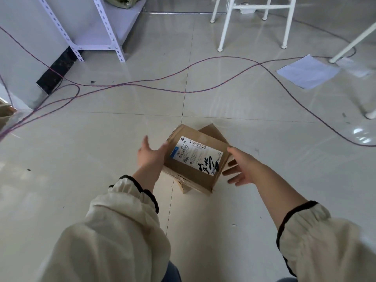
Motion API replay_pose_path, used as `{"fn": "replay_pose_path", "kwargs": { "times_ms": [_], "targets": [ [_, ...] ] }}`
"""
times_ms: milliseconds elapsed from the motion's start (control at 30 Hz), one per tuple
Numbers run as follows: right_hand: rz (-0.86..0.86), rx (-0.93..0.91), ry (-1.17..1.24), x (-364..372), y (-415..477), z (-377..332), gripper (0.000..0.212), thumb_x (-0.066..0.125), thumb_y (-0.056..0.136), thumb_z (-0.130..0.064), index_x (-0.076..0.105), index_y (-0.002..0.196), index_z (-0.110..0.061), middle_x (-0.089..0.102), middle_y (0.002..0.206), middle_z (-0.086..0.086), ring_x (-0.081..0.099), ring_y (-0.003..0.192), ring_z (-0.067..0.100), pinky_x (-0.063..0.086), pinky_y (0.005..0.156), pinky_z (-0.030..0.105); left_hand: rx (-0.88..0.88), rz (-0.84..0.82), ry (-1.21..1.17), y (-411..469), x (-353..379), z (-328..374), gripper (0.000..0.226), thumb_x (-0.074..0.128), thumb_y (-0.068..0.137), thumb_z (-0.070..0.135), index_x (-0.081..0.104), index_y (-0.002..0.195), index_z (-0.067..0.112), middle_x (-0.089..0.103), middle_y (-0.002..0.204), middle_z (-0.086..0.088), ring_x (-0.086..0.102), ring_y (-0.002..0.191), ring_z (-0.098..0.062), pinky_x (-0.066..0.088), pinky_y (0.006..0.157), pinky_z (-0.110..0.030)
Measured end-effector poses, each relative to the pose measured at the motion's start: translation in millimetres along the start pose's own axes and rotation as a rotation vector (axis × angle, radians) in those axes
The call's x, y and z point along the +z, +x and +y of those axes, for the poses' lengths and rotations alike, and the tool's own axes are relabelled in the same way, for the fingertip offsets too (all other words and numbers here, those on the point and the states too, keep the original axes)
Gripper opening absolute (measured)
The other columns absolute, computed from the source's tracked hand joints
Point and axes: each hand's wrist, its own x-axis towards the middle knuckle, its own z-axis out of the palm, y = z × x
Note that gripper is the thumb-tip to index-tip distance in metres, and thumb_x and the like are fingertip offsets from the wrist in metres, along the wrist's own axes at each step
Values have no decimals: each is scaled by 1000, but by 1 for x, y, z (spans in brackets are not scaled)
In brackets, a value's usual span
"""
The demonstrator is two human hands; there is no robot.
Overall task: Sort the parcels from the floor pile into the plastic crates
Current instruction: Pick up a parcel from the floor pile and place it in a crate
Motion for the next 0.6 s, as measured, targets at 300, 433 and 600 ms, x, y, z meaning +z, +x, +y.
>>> {"fn": "replay_pose_path", "kwargs": {
  "times_ms": [300, 433, 600],
  "targets": [
    [219, -529, -295, 18, 4, -8, 42, 51, 93, -26, 48, 133, -17, 51, 133, 4, 47, 123, 22, 39, 93, 32, -277, -75, -6, -10, 1, 7, 60, 57, 86, 51, 45, 124, 5, 59, 97, -9, 65, 78, -26, 48, 59, -32],
    [174, -424, -415, 15, 1, -5, 23, 54, 90, -28, 60, 83, -8, 58, 82, 7, 56, 79, 24, 42, 66, 30, -90, -120, 78, -14, 7, 8, 66, 59, 88, 35, 31, 143, 12, 57, 124, -9, 61, 105, -26, 44, 72, -31],
    [66, -383, -300, 18, -3, -1, 27, 57, 91, -25, 59, 113, -9, 63, 112, 7, 60, 103, 24, 51, 89, 37, -115, -226, 191, -26, 9, 6, 26, 44, 97, 41, 53, 101, 17, 64, 104, -7, 63, 94, -29, 49, 79, -40]
  ]
}}
